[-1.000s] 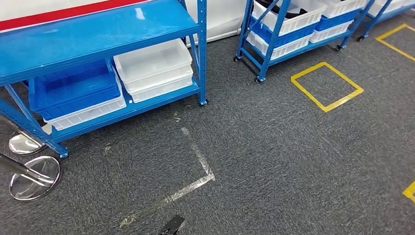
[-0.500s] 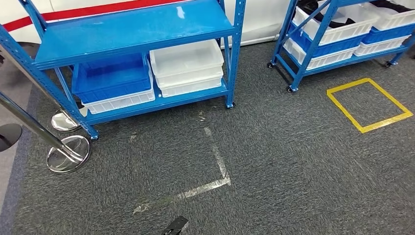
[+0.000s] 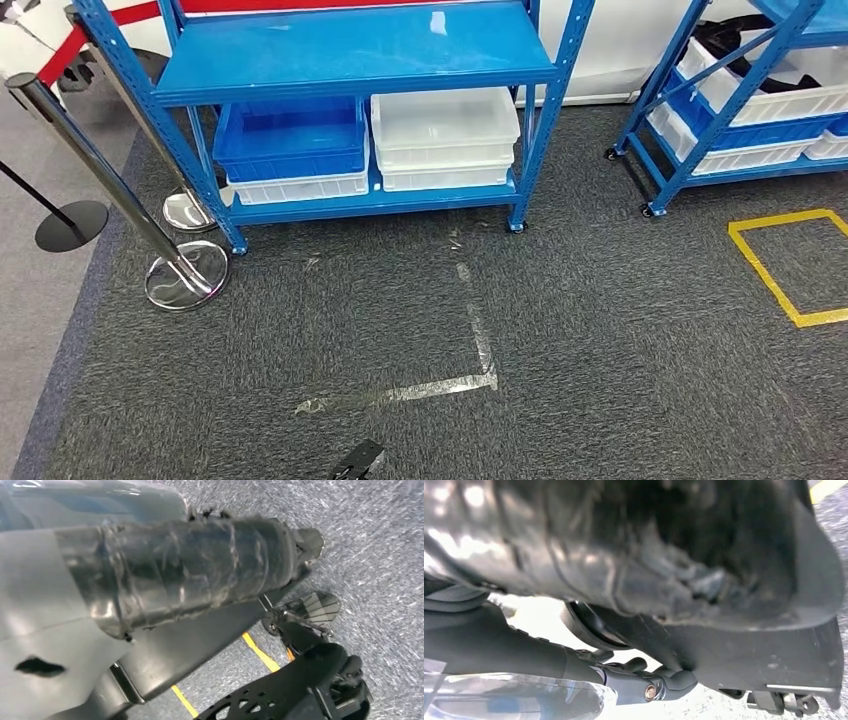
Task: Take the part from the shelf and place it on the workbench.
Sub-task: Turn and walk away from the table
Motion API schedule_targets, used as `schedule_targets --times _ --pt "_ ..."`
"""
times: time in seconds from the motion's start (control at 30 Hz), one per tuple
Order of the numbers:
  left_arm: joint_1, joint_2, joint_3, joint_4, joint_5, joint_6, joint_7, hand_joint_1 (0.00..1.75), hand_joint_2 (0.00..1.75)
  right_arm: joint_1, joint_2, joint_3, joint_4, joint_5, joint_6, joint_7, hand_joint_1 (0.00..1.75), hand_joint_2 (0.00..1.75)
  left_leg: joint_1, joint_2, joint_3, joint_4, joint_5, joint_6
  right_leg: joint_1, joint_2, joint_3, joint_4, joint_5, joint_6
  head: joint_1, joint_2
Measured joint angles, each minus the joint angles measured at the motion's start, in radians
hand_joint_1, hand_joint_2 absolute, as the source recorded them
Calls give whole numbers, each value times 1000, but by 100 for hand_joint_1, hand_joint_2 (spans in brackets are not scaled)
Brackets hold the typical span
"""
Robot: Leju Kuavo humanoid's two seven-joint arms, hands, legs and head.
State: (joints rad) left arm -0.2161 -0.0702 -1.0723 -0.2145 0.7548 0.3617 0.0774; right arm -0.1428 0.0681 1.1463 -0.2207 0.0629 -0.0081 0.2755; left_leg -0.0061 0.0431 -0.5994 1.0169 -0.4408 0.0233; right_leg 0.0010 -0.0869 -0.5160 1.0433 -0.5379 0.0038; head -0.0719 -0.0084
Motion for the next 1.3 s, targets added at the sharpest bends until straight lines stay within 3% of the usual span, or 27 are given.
schedule_targets --times 0.07,0.13,0.17,0.2,0.27,0.33,0.43,0.47,0.57,0.6,0.63,0.7,0.73,0.77,0.87,0.97,1.03,1.3 --pt "2 -1 -1 0 4 2 -2 0 0 -1 0 8 -1 7 -1 11 0 0 5 -8 2 -5 2 9 -3 51 -39 89 -53 8 5 0" --pt "3 -2 -1 0 7 4 -5 0 0 -3 0 11 -2 9 -2 18 0 0 5 -18 2 -5 2 13 -4 75 -97 214 -103 11 9 0" --pt "4 -3 -1 0 8 4 -5 0 0 -4 0 13 -2 9 -2 20 0 0 5 -24 2 -4 1 14 -5 78 -113 249 -106 12 8 0" --pt "5 -3 -1 0 8 4 -6 0 0 -5 0 16 -2 9 -3 20 0 0 6 -31 3 -3 1 14 -6 80 -114 246 -87 12 8 0" --pt "6 -3 -1 0 8 4 -6 0 0 -5 -1 21 -2 7 -2 21 0 87 7 -44 5 2 -2 10 -12 81 -77 144 -13 13 9 0" --pt "6 -3 -1 0 8 5 -6 0 0 -3 -1 25 -2 3 -2 22 0 175 5 -55 -1 12 -5 2 -14 87 -39 38 30 12 10 0" --pt "6 -3 -2 0 7 13 -8 0 0 -2 0 26 -3 -2 -3 31 0 175 3 -60 -11 17 -2 -9 -11 91 -34 3 28 0 8 0" --pt "6 -3 -2 0 6 17 -10 0 0 -2 1 27 -3 -2 -4 39 0 175 3 -60 -11 16 -1 -1 -10 91 -34 3 29 -2 6 0" --pt "6 -2 -3 0 1 21 -11 0 0 -4 3 29 -4 -2 -9 73 0 175 2 -60 -7 14 1 41 -10 91 -30 1 30 -4 6 0" --pt "6 -2 -3 0 -1 21 -10 0 0 -5 3 30 -4 -4 -12 83 0 131 1 -60 -5 13 1 47 -10 91 -29 1 30 -5 6 0" --pt "6 -2 -4 0 -2 21 -9 0 44 -6 4 30 -4 -6 -17 90 0 87 1 -60 -3 11 3 48 -9 91 -28 1 30 -8 6 0" --pt "6 -2 -4 0 -2 20 -7 0 131 -5 4 30 -4 -10 -26 91 0 87 1 -60 0 8 4 46 -7 91 -27 1 29 -12 6 0" --pt "6 -2 -4 0 -2 19 -7 0 175 -4 4 30 -4 -15 -28 90 0 131 1 -60 0 7 5 45 -6 91 -27 2 29 -14 6 0" --pt "6 -2 -4 0 -2 17 -6 0 175 -4 4 30 -4 -23 -28 89 0 175 1 -60 1 6 6 43 -5 91 -27 2 29 -15 6 0" --pt "6 -2 -4 0 -2 5 3 0 175 -7 3 29 -4 -53 -23 88 0 175 2 -60 2 4 7 32 -4 92 -27 2 28 -17 6 0" --pt "13 -2 -2 0 -17 -15 19 0 175 -5 2 12 -4 -81 -21 84 0 175 6 -60 3 1 5 -2 -3 92 -26 2 27 -19 7 0" --pt "21 -2 7 0 -42 -30 21 0 175 1 1 -13 -4 -87 -20 73 0 175 7 -60 4 0 3 -15 -2 92 -26 2 26 -20 7 0" --pt "67 1 102 -3 -169 -88 5 0 175 42 -5 -143 -10 -85 -14 13 0 175 7 -60 4 0 0 -19 -3 91 -22 -5 26 -20 7 0"
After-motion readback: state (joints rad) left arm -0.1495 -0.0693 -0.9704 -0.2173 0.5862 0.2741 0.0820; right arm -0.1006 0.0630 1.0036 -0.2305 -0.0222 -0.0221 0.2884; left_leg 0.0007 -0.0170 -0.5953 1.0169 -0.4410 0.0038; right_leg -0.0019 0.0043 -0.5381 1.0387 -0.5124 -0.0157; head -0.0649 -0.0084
